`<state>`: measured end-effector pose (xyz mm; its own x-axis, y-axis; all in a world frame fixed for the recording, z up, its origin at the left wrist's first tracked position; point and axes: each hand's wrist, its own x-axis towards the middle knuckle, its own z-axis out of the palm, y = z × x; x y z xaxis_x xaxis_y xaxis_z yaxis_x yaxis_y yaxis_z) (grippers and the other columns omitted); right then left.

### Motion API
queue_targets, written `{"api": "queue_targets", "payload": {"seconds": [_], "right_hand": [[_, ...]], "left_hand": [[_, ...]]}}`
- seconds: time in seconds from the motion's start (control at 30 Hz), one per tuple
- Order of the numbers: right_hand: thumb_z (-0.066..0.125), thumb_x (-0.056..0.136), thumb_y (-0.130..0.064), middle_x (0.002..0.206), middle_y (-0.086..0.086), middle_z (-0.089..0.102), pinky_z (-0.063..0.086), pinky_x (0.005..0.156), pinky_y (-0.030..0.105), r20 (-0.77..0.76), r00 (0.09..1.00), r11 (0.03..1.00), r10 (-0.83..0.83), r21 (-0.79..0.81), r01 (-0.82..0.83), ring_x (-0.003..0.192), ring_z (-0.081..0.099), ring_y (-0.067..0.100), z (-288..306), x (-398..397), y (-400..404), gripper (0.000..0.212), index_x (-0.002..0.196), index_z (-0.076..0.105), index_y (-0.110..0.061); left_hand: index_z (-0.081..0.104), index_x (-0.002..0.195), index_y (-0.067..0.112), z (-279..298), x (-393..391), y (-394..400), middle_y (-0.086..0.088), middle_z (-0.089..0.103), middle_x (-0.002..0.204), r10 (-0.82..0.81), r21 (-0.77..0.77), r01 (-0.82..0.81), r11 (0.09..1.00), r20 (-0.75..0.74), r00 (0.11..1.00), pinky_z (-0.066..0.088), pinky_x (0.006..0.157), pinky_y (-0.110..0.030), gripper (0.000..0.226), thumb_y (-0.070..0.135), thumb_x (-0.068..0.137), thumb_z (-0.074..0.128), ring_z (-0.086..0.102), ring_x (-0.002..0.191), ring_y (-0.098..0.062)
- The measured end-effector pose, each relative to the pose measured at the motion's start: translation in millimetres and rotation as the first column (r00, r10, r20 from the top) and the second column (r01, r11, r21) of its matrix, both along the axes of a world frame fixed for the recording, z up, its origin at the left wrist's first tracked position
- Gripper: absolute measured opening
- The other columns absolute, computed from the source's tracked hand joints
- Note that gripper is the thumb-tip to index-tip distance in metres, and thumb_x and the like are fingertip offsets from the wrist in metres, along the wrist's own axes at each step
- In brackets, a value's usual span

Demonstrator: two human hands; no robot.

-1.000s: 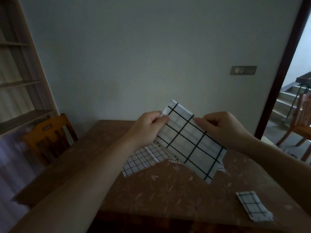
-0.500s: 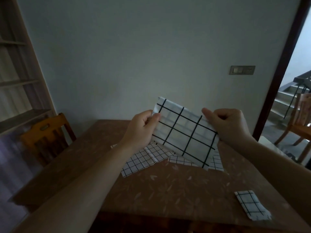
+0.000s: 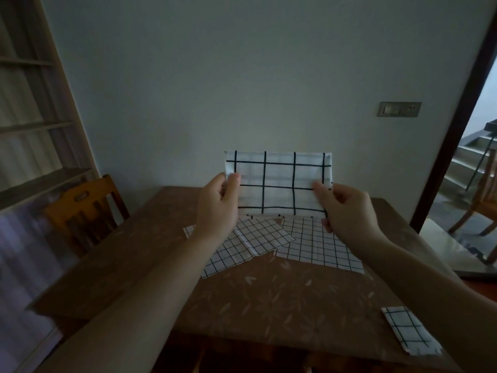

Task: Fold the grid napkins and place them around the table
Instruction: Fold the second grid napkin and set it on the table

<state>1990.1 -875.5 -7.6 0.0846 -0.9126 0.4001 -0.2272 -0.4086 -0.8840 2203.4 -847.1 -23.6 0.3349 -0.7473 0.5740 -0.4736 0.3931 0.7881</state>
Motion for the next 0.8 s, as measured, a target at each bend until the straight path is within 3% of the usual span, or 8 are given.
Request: {"api": "queue_targets", "payload": {"seconds": [0.1, 0.2, 0.3, 0.5, 0.57, 0.67, 0.73, 0.8], "right_hand": [[0.059, 0.093, -0.036, 0.043, -0.010, 0.055, 0.045, 0.040, 0.020, -0.086, 0.995, 0.997, 0.042, -0.060, -0.048, 0.039, 0.051, 0.005, 19, -12, -3, 0.031, 0.067, 0.065, -0.019], [0.062, 0.090, -0.039, 0.048, -0.005, 0.059, 0.048, 0.047, 0.028, -0.236, 0.959, 0.983, 0.158, -0.051, -0.175, 0.046, 0.054, 0.013, 40, -26, -8, 0.029, 0.068, 0.071, -0.022], [0.061, 0.087, -0.039, 0.043, -0.005, 0.055, 0.041, 0.041, 0.021, -0.343, 0.887, 0.944, 0.309, 0.000, -0.330, 0.039, 0.048, 0.009, 57, -30, -10, 0.034, 0.057, 0.070, -0.028], [0.062, 0.085, -0.036, 0.046, 0.002, 0.053, 0.039, 0.041, 0.019, -0.410, 0.806, 0.900, 0.427, 0.101, -0.425, 0.039, 0.047, 0.012, 66, -29, -12, 0.036, 0.055, 0.069, -0.016], [0.058, 0.080, -0.046, 0.061, 0.004, 0.064, 0.048, 0.052, 0.023, -0.145, 0.844, 0.854, 0.516, 0.168, -0.493, 0.054, 0.059, 0.014, 58, -32, -15, 0.037, 0.065, 0.073, -0.015], [0.054, 0.074, -0.068, 0.089, 0.003, 0.074, 0.057, 0.071, 0.028, 0.260, 0.736, 0.687, 0.625, 0.266, -0.677, 0.082, 0.071, 0.016, 39, -34, -18, 0.061, 0.101, 0.073, -0.017], [0.055, 0.073, -0.072, 0.102, 0.006, 0.074, 0.059, 0.080, 0.037, 0.163, 0.754, 0.685, 0.637, 0.328, -0.650, 0.094, 0.071, 0.022, 22, -28, -16, 0.070, 0.113, 0.068, -0.017], [0.061, 0.079, -0.052, 0.099, 0.008, 0.075, 0.058, 0.084, 0.042, 0.008, 0.809, 0.750, 0.588, 0.368, -0.550, 0.092, 0.072, 0.024, 12, -18, -8, 0.053, 0.112, 0.063, -0.010]], "left_hand": [[0.069, 0.097, 0.010, 10, 16, 7, -0.016, 0.070, 0.087, -0.266, 0.212, 0.293, 0.933, -0.147, 0.953, 0.058, 0.072, -0.040, 0.049, 0.054, 0.092, 0.047, 0.070, 0.077, -0.024], [0.077, 0.102, 0.022, 24, 39, 15, -0.013, 0.072, 0.108, -0.550, 0.273, 0.706, 0.654, -0.469, 0.691, 0.056, 0.084, -0.043, 0.061, 0.072, 0.072, 0.060, 0.067, 0.103, -0.030], [0.075, 0.110, 0.016, 29, 43, 11, -0.013, 0.071, 0.114, -0.682, 0.277, 0.834, 0.478, -0.481, 0.551, 0.053, 0.091, -0.046, 0.069, 0.069, 0.066, 0.072, 0.066, 0.107, -0.030], [0.079, 0.074, 0.025, 36, 4, 9, -0.001, 0.077, 0.081, -0.583, 0.488, 0.538, 0.688, -0.071, 0.810, 0.057, 0.073, -0.030, 0.020, 0.041, 0.076, 0.068, 0.073, 0.076, -0.016], [0.079, 0.075, 0.021, 32, 1, 6, -0.005, 0.077, 0.084, -0.549, 0.409, 0.540, 0.735, -0.109, 0.829, 0.059, 0.079, -0.036, 0.022, 0.041, 0.074, 0.068, 0.074, 0.081, -0.022], [0.078, 0.079, 0.017, 26, -1, 1, -0.009, 0.077, 0.089, -0.455, 0.287, 0.492, 0.822, -0.189, 0.870, 0.057, 0.087, -0.044, 0.022, 0.036, 0.081, 0.067, 0.073, 0.086, -0.026], [0.077, 0.082, 0.010, 23, -4, -1, -0.013, 0.075, 0.087, -0.407, 0.241, 0.451, 0.859, -0.213, 0.888, 0.056, 0.083, -0.042, 0.024, 0.029, 0.091, 0.064, 0.071, 0.082, -0.025], [0.070, 0.088, -0.004, 21, -7, -2, -0.029, 0.069, 0.088, -0.385, 0.228, 0.424, 0.877, -0.196, 0.902, 0.053, 0.077, -0.042, 0.043, 0.039, 0.089, 0.065, 0.065, 0.078, -0.030]]}}
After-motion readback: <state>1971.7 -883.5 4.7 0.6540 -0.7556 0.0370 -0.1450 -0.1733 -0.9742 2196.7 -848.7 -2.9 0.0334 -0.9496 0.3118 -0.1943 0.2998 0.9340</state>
